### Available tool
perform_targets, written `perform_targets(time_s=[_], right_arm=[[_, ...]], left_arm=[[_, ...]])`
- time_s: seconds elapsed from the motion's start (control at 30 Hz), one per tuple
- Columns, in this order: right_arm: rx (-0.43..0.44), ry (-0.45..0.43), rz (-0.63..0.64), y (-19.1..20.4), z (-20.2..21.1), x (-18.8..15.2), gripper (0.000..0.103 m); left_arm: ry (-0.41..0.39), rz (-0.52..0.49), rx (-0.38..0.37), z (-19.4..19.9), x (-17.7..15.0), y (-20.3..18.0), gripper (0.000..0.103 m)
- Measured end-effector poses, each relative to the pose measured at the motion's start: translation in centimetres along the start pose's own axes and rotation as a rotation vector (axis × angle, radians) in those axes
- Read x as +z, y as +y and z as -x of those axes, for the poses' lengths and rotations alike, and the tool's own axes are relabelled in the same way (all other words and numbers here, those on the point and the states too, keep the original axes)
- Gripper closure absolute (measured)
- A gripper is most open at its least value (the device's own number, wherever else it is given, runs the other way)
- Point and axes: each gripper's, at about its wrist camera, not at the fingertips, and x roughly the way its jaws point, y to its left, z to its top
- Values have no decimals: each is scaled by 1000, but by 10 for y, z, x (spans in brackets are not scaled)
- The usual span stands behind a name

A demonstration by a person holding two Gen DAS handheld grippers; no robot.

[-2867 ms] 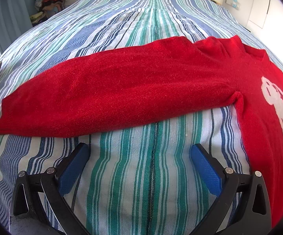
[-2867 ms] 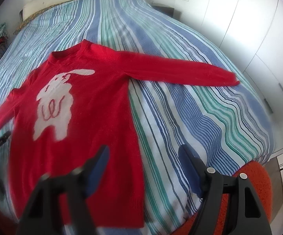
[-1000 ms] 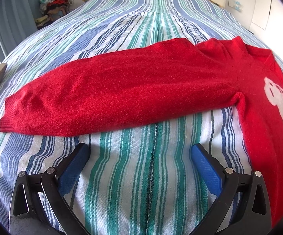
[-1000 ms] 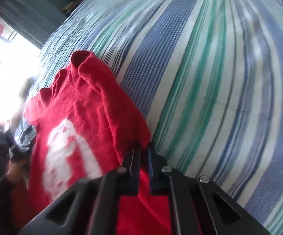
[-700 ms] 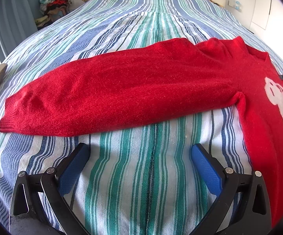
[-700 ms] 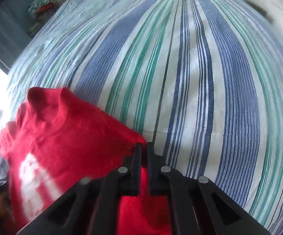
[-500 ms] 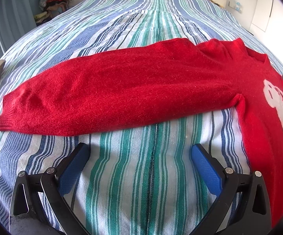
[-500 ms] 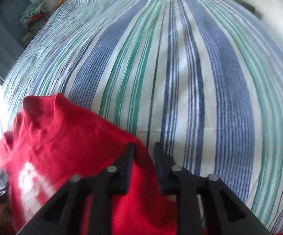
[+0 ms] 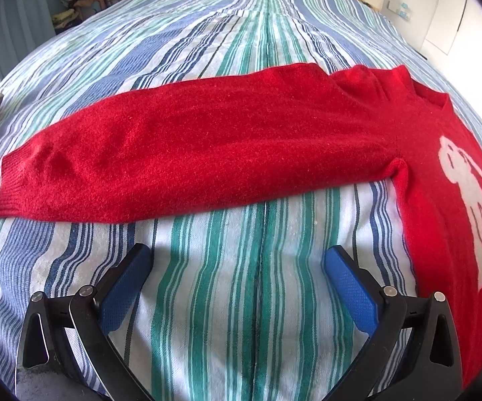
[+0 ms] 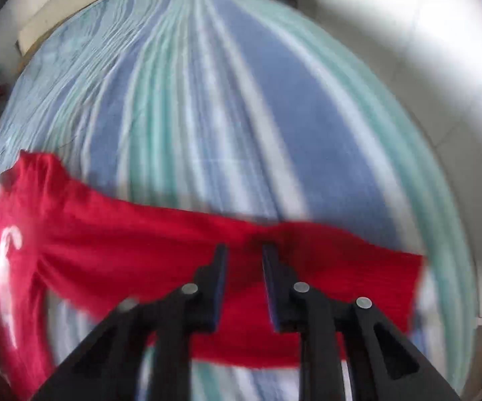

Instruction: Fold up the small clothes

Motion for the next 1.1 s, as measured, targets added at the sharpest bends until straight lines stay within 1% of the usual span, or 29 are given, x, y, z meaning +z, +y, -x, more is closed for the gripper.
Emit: perform_targets(time_s=[0.07,0.13,0.17,0.2,0.23,0.27,0.3,0.33,0.37,0.4,0.43,0.47,0.5,0.53,0.57,0.6,0.63,0.67,0.73,0.77,0.8,0.83,0.9,0.93,0.97,1.0,1.03,1.07,1.1], right_arm=[[35,-27,-38,-18,25,-9,79],[119,-41,-114,-34,42,-25,74],[181,-40,-154,-44,44,-32,70],[260,-26,-195,-44,42,-42,69],[337,-9,-223,-45,36,-47,69],[391,2,-236,-43,28,-50,69],[379,13,-235,-46,19,-51,69],[310,28,-239,-43,9,-53,69],[241,32,-250,-47,3,-58,75],[207,19,-270,-52,3,-61,80],[163,4,-279,-50,14,-69,81],[105,-16,-272,-46,28,-73,79],[58,-40,-244,-38,44,-78,76],[48,-65,-204,-26,61,-86,75],[68,-82,-159,-13,79,-92,70],[110,-84,-115,7,94,-103,67],[178,-68,-65,31,107,-117,60],[246,-44,-24,48,116,-133,55],[401,21,37,98,125,-167,55],[472,65,48,120,124,-183,55],[530,113,54,139,123,-203,56],[563,150,60,158,121,-220,56],[597,164,89,188,125,-244,55],[613,159,136,203,125,-251,56],[631,149,170,214,126,-255,56],[643,158,197,225,123,-260,57],[622,184,215,233,116,-265,59],[570,198,229,236,108,-269,59],[495,216,240,240,99,-276,59]], left_arm=[[11,11,-1,6,-4,0,0],[7,39,-7,14,-10,0,0],[5,56,-14,17,-14,0,0],[7,67,-17,19,-19,0,0],[13,73,-16,21,-23,-1,0],[23,74,-11,24,-28,-2,0],[31,76,-9,28,-32,-2,0],[39,81,-18,34,-37,-2,0],[44,96,-29,42,-43,0,0],[50,118,-37,50,-49,3,0],[53,143,-41,60,-56,5,1],[48,158,-45,71,-64,6,1],[38,160,-57,84,-73,3,1],[36,150,-78,94,-79,-3,1],[42,127,-119,103,-86,-12,1],[52,103,-160,109,-91,-20,1],[64,72,-205,115,-97,-30,1],[70,41,-236,122,-103,-42,1],[70,-8,-273,134,-112,-64,1],[55,-36,-293,141,-116,-76,1],[37,-64,-312,147,-119,-86,1],[10,-101,-336,155,-122,-96,1],[-46,-165,-378,164,-128,-114,1],[-49,-194,-393,162,-130,-123,1],[-20,-220,-395,154,-132,-133,1],[18,-233,-379,146,-134,-139,2],[67,-236,-356,134,-137,-144,2],[114,-227,-339,124,-140,-144,2],[157,-215,-329,117,-145,-144,2]])
